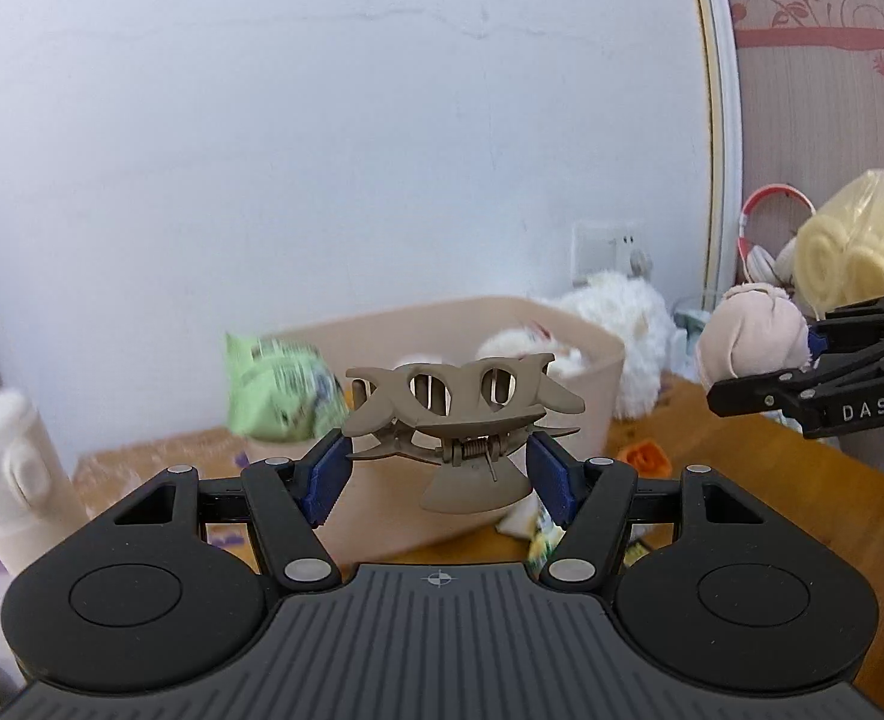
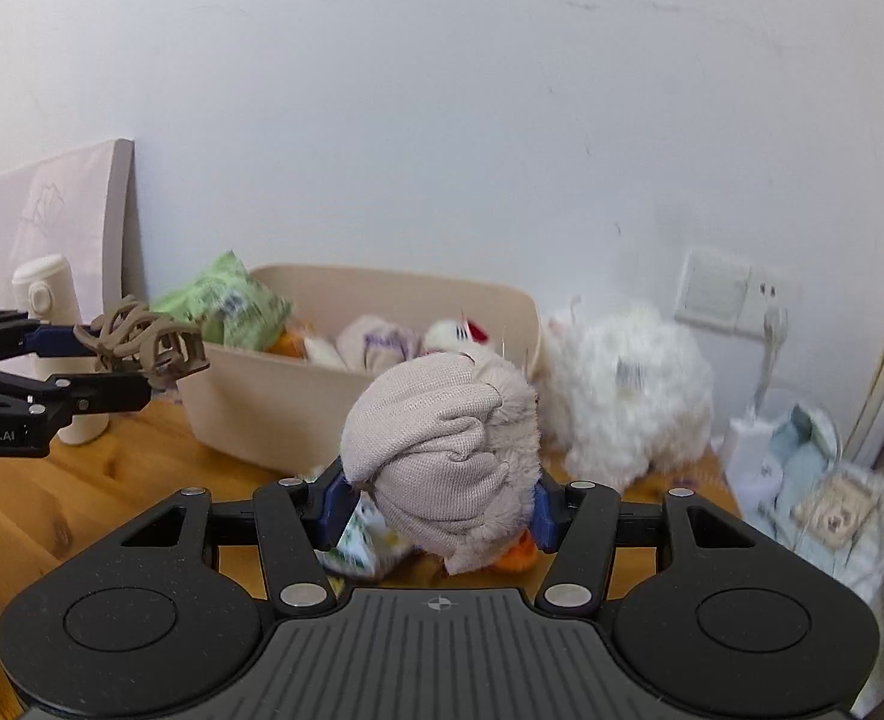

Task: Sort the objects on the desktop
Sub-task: 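Lift the claw clip and pink knit ball and carry both over the bin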

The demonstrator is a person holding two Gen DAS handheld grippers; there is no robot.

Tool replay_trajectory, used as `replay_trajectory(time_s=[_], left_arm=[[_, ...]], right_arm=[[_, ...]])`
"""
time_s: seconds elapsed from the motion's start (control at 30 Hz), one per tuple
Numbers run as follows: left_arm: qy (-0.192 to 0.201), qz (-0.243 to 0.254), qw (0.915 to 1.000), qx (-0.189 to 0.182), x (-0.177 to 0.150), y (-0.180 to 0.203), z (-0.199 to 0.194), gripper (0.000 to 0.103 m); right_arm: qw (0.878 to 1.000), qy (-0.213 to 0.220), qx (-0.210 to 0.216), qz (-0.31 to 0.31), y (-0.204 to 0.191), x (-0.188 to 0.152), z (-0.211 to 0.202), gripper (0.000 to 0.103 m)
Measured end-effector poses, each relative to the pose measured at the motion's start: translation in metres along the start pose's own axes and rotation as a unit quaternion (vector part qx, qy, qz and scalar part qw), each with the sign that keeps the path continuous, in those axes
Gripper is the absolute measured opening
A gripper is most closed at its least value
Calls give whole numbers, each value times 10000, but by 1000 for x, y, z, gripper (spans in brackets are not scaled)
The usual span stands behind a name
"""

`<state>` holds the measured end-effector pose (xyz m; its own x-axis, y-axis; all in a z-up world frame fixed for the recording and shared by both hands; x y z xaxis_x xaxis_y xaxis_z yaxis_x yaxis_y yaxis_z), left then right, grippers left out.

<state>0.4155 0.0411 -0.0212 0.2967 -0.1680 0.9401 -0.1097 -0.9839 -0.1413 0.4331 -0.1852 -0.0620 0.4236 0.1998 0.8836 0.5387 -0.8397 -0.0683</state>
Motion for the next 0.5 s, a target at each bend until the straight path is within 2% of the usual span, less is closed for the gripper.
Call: replay_trajectory(time_s=[0.27,0.5], left_arm=[[238,-126,9995,187,38,-13,11,65],[228,-31,9991,352,60,-6,43,65]], right_arm=[[9998,107,-35,-153,5,31,13,53],[9998,115,-145,-102,25,56,40,53]])
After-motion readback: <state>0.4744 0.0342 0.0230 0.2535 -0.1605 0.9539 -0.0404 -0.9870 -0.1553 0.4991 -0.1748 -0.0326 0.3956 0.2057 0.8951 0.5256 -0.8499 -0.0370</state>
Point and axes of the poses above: each gripper's, at about its wrist camera, not at the fingertips, and z roughly the way its jaws point, y to its right, x to its top, the point moved 10 cm from there along z, roughly the way its jaws point, and after that the axes turned 15 degrees about x, right-handed, at the moved point
